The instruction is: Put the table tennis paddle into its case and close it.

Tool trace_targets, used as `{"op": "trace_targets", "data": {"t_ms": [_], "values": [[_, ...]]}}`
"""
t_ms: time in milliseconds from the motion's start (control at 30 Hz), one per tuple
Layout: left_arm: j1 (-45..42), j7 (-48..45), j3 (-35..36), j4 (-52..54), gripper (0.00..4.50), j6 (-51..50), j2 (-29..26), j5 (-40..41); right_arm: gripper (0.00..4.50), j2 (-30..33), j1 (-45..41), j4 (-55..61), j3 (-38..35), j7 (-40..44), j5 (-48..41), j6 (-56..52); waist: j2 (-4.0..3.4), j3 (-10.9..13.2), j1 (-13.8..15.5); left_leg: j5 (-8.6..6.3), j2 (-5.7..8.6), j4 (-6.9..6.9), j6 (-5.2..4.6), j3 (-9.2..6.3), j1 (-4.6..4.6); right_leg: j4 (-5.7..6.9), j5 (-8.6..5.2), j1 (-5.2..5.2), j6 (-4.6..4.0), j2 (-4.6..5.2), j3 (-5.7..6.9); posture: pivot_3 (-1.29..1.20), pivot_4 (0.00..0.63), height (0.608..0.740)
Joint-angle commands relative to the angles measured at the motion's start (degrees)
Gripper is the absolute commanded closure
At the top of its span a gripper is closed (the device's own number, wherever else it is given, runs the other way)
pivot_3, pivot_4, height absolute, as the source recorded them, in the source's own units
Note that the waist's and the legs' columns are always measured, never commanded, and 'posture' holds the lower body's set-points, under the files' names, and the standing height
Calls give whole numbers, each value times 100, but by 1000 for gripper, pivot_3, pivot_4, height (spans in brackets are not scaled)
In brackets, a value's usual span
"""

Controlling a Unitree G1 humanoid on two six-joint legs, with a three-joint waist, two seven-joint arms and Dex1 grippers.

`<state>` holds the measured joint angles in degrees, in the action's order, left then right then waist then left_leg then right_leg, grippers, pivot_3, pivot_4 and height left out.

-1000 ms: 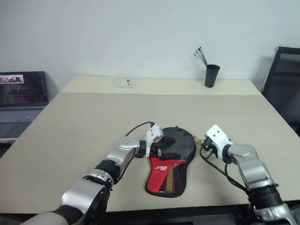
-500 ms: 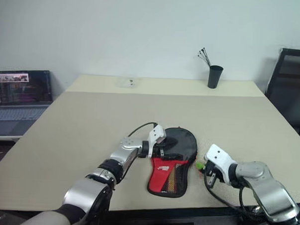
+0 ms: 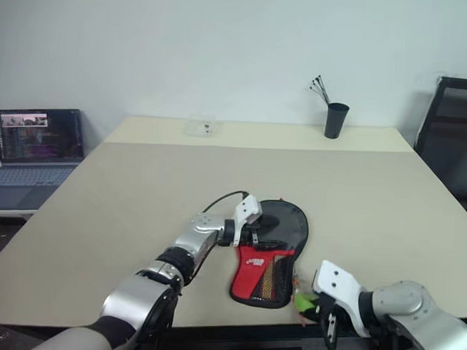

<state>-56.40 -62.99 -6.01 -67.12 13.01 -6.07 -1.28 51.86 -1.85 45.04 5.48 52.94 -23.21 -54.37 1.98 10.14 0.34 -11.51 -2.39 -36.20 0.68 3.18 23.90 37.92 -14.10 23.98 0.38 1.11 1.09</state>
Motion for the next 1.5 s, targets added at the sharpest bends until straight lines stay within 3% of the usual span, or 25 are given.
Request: {"op": "trace_targets", "data": {"t_ms": [33, 333, 667, 767, 1133, 1300, 1500], "values": [[20, 20, -71, -150, 180, -21, 126, -98, 4470, 156, 180, 468, -103, 162, -482, -144, 2, -1, 1, 0, 0, 0, 0, 0, 0, 0, 0, 0, 0, 0, 0, 0, 150, 740], [-18, 61, -67, -154, 180, -3, 163, -123, 4470, 268, 468, 1083, -252, 66, -1346, -345, 14, -8, 6, -1, -4, -1, 1, -4, 0, -2, 0, -3, 0, 1, 3, 0, 150, 740], [-19, 102, -51, -128, 180, 13, 183, -146, 4470, 291, 72, 1027, -157, -222, -1735, -533, 16, -10, 6, -1, -7, -2, 1, -5, -1, -1, 0, -4, 0, 1, 4, 0, 150, 740], [-20, 115, -49, -121, 180, 23, 186, -150, 3766, 346, -68, 935, -272, -227, -1929, -647, 17, -10, 7, -1, -7, -2, 1, -6, -1, -2, 0, -5, 0, 1, 4, 0, 150, 740], [-19, 156, -36, -91, 180, 44, 232, -142, 23, 376, -371, 1056, -604, -633, -2770, -908, 17, -10, 5, -1, -15, -9, 1, -11, -2, -1, 0, -12, 0, 1, 7, 0, 150, 740], [-16, 54, 45, 54, 180, 88, 186, -28, 23, 52, -1084, 242, -886, -1086, -3102, -1000, 19, -10, -24, -1, -17, -15, 1, -13, -5, 0, 2, -19, 1, 1, 9, 0, 150, 740], [184, -368, 253, 799, 180, 20, -136, 339, 23, -538, -1948, -1425, -1037, -1724, -2414, -550, 20, -9, -52, -1, -23, -18, 0, -10, -2, 0, 4, -15, 3, 2, 4, 0, 150, 740]]}}
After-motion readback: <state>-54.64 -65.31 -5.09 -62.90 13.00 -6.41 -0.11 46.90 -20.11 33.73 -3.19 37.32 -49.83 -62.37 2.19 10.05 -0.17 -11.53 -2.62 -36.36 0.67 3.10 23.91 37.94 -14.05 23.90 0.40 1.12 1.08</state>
